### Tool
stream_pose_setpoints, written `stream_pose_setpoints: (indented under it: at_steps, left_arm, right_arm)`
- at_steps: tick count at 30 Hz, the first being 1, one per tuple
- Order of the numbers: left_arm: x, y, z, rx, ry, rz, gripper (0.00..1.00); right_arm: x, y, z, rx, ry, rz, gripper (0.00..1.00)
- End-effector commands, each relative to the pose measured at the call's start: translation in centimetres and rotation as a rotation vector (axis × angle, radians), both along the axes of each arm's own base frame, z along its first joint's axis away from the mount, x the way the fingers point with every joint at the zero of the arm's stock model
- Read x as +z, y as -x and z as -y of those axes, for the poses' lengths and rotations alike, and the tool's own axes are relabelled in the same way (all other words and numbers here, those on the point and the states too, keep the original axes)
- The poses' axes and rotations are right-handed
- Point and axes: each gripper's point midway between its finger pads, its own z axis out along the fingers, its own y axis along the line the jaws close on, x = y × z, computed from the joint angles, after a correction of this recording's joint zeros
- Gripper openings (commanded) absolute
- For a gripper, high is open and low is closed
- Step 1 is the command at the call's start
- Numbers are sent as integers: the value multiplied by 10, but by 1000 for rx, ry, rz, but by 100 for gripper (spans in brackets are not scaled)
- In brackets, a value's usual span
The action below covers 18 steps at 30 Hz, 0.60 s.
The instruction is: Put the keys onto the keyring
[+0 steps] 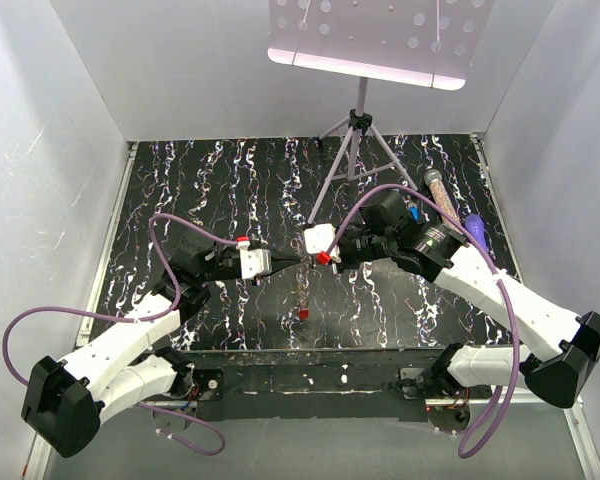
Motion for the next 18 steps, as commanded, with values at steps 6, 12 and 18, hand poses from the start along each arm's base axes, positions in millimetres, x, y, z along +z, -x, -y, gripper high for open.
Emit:
stream_pose_setpoints:
  at_steps: [6, 12, 18]
  left_arm:
    - [24, 4, 2, -25, 47, 68, 0]
    - [23, 4, 3, -27, 48, 63, 0]
    - [25, 4, 3, -28, 51, 67, 0]
  right_arm:
    - [5, -2, -5, 2, -30, 16, 1]
    - [5, -3, -5, 0, -33, 15, 1]
    - [6, -3, -7, 3, -35, 16, 1]
